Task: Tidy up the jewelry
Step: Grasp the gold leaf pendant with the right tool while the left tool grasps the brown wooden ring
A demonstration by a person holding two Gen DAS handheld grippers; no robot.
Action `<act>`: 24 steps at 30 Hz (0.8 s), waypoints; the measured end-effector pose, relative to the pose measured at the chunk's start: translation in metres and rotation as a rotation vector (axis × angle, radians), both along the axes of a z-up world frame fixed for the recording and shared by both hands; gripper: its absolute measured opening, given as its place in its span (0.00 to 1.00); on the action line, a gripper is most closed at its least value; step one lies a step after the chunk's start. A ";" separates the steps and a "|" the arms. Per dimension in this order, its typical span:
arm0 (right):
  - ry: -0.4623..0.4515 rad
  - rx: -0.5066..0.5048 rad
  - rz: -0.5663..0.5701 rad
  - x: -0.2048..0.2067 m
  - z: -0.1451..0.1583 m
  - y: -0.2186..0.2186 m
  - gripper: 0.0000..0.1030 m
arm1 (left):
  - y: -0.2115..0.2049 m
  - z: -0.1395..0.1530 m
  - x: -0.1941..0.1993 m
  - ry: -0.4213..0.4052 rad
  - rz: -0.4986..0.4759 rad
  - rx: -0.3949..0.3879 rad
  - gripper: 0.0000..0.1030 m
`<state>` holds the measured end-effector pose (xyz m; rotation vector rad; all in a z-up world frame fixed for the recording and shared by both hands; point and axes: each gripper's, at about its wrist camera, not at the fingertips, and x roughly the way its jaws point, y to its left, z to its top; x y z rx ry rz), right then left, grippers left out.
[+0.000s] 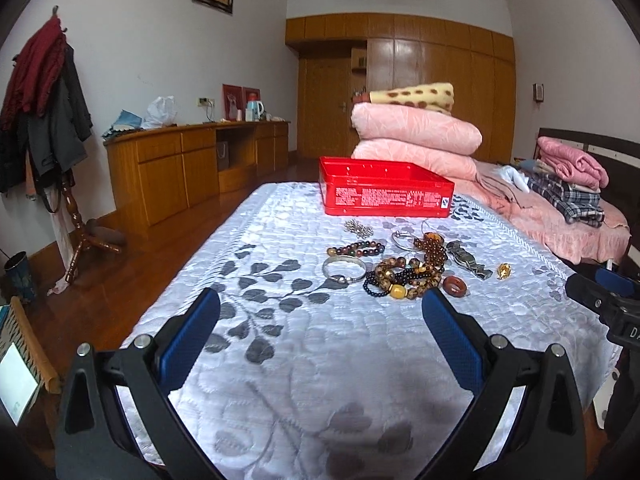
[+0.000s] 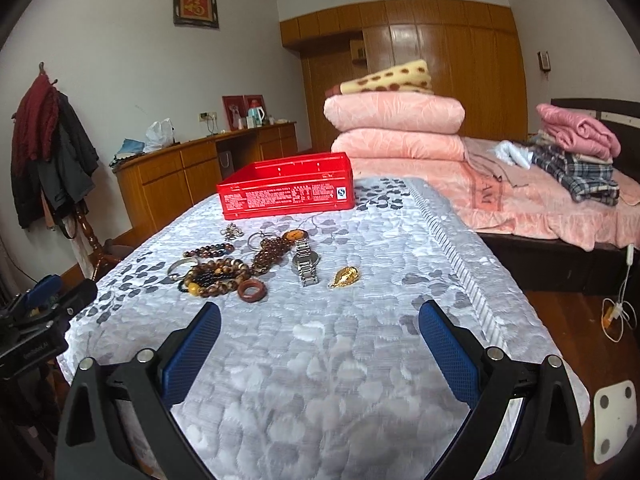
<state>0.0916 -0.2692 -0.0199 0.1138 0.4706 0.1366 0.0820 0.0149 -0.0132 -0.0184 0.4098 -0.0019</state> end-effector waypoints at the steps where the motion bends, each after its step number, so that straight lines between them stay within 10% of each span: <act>1: 0.011 -0.006 -0.003 0.007 -0.001 -0.001 0.94 | -0.002 -0.001 0.007 0.016 -0.004 0.000 0.95; 11: 0.176 0.024 0.028 0.072 -0.009 -0.004 0.87 | -0.020 -0.002 0.059 0.130 -0.045 -0.017 0.95; 24: 0.334 0.031 0.044 0.121 -0.028 -0.006 0.50 | -0.042 -0.006 0.090 0.215 -0.098 -0.050 0.92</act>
